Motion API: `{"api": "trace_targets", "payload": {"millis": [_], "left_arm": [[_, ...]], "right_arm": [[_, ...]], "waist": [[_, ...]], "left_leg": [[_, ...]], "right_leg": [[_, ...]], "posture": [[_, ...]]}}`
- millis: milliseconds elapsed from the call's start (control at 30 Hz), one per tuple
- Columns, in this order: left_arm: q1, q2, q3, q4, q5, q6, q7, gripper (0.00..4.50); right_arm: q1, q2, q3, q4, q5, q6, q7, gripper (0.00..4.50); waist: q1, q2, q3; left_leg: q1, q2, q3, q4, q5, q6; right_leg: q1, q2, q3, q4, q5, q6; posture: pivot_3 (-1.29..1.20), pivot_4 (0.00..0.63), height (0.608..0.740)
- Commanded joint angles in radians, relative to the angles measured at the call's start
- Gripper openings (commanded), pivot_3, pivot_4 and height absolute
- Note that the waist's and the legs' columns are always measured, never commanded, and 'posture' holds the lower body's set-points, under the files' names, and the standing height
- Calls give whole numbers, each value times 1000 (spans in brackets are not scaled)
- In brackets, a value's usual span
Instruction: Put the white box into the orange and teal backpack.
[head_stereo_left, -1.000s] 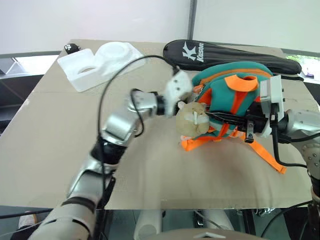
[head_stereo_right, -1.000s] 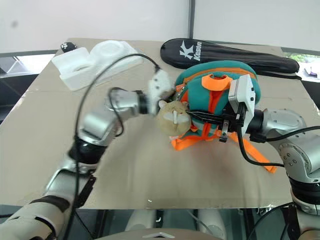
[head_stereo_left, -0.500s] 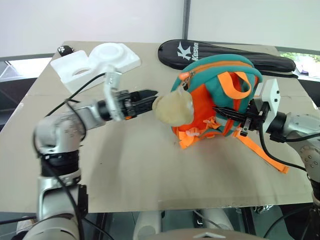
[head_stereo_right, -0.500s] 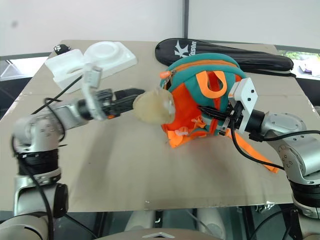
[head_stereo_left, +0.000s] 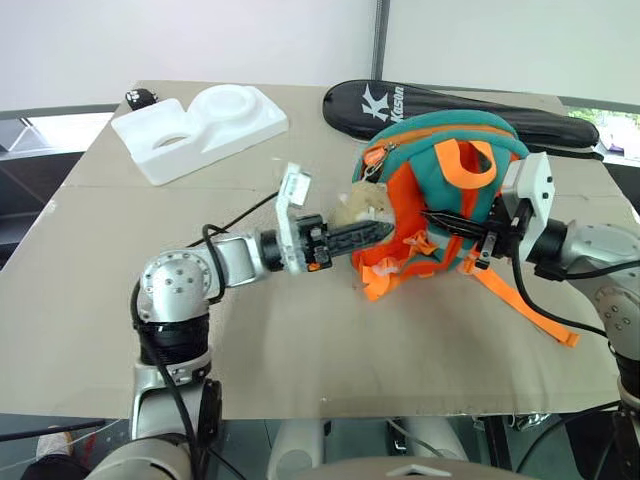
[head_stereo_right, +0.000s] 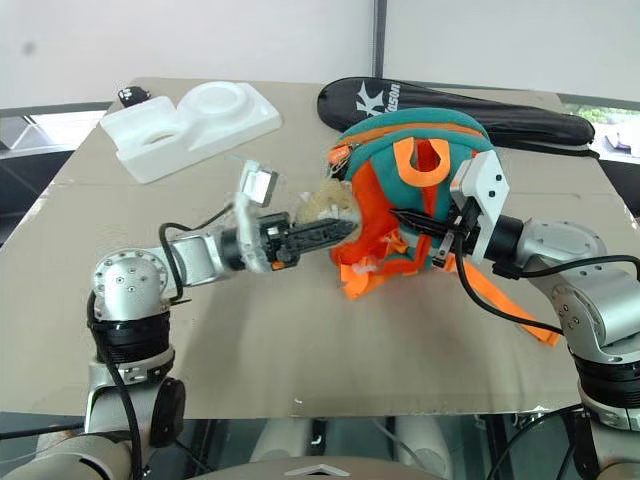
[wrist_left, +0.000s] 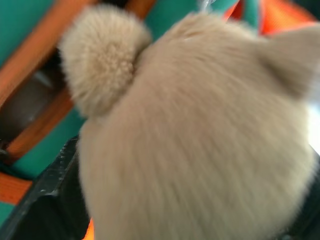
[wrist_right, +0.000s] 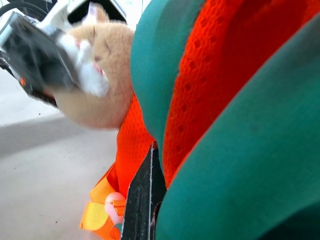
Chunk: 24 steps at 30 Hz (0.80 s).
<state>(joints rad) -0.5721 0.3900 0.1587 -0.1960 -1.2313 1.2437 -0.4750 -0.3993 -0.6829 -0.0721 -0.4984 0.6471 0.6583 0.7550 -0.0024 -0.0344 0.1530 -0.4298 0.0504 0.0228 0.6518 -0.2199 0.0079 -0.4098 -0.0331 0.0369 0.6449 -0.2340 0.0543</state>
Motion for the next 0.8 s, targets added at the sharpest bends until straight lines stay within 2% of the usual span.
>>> {"api": "trace_targets", "payload": {"millis": [33,67,167,267,333,400,600,700,733,800], "left_arm": [[-27,-15,16,-10,-26,-31,0,2237],[-31,-12,35,-3,-43,-34,-1,1745],[-31,6,98,8,-112,-39,-7,1069],[-22,52,195,33,-225,-49,-6,716],[-8,77,270,89,-340,-70,44,633],[15,95,305,127,-377,-90,85,612],[229,203,254,173,-128,-99,97,529],[364,224,54,240,250,-293,141,502],[386,227,13,252,318,-340,128,486],[381,189,20,235,318,-402,90,474]], "right_arm": [[-24,-2,-22,-46,12,1,-22,0],[-22,-1,-28,-47,13,4,-30,0],[-14,13,-60,-45,29,17,-69,0],[-25,68,-159,-6,74,50,-194,0],[-36,99,-213,17,85,58,-270,0],[-48,119,-240,31,83,63,-327,0],[-108,173,-303,113,58,66,-515,0],[-156,209,-348,171,61,43,-617,0],[-166,214,-356,181,61,41,-635,0],[-160,197,-338,174,60,42,-612,0]], "waist": [[1,0,0],[2,0,0],[1,0,0],[-2,0,0],[-6,0,0],[-9,0,0],[-11,0,0],[0,2,-1],[3,2,-2],[9,2,-2]], "left_leg": [[0,0,0,0,0,0],[0,0,0,0,0,0],[0,-1,0,0,0,0],[0,-1,-1,0,0,0],[0,-1,-1,0,0,0],[0,-1,0,0,0,0],[0,-1,0,-2,0,0],[0,-1,0,-2,0,0],[1,-2,1,-2,0,0],[0,-3,2,-1,0,0]], "right_leg": [[0,0,0,0,0,0],[0,0,0,0,0,0],[0,-1,0,0,0,0],[0,-1,0,0,0,0],[0,-1,0,0,0,0],[0,-1,0,0,0,0],[-1,0,1,0,0,0],[-1,-1,0,0,0,0],[0,-2,1,-1,0,0],[0,-2,1,-2,-1,-3]], "posture": [[0,150,740],[0,150,740],[0,150,740],[0,150,740],[0,150,740],[0,150,740],[0,150,740],[0,150,740],[0,150,740],[0,150,740]]}}
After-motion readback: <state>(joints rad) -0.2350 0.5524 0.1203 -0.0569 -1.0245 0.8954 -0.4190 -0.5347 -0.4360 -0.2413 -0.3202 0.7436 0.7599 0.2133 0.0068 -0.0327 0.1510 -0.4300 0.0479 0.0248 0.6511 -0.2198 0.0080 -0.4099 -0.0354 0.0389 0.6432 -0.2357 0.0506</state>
